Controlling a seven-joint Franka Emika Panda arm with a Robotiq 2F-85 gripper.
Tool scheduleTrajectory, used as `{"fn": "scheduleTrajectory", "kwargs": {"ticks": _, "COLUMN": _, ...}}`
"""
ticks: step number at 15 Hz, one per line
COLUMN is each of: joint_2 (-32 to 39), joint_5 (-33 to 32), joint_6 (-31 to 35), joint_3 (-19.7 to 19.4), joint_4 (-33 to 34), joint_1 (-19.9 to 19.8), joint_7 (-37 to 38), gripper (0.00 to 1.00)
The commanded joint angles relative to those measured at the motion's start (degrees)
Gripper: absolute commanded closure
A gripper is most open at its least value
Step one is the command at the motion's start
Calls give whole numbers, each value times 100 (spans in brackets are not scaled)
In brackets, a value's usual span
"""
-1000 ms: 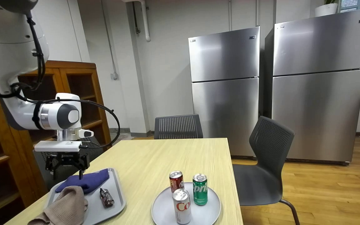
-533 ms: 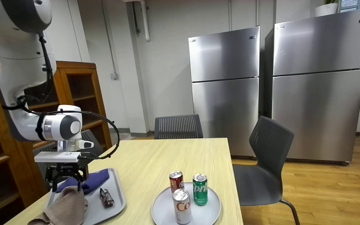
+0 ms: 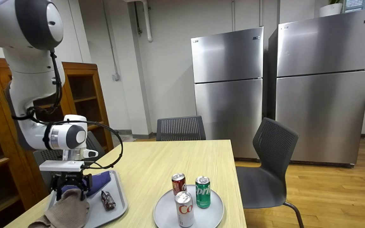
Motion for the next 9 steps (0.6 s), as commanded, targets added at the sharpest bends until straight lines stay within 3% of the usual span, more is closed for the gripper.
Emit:
{"fn": "scheduleTrajectory", "kwargs": {"ticks": 1, "joint_2": 229, "joint_5": -106, "joint_6": -71, "joint_3": -80, "joint_4": 326, "joint_1": 109, "joint_7": 304, "gripper": 0}}
{"fn": "scheduleTrajectory", "kwargs": {"ticks": 9, "joint_2": 549, "joint_5": -82, "joint_6": -126, "joint_3": -94, "joint_4": 648, "joint_1": 147, "joint_7": 407, "gripper": 0}}
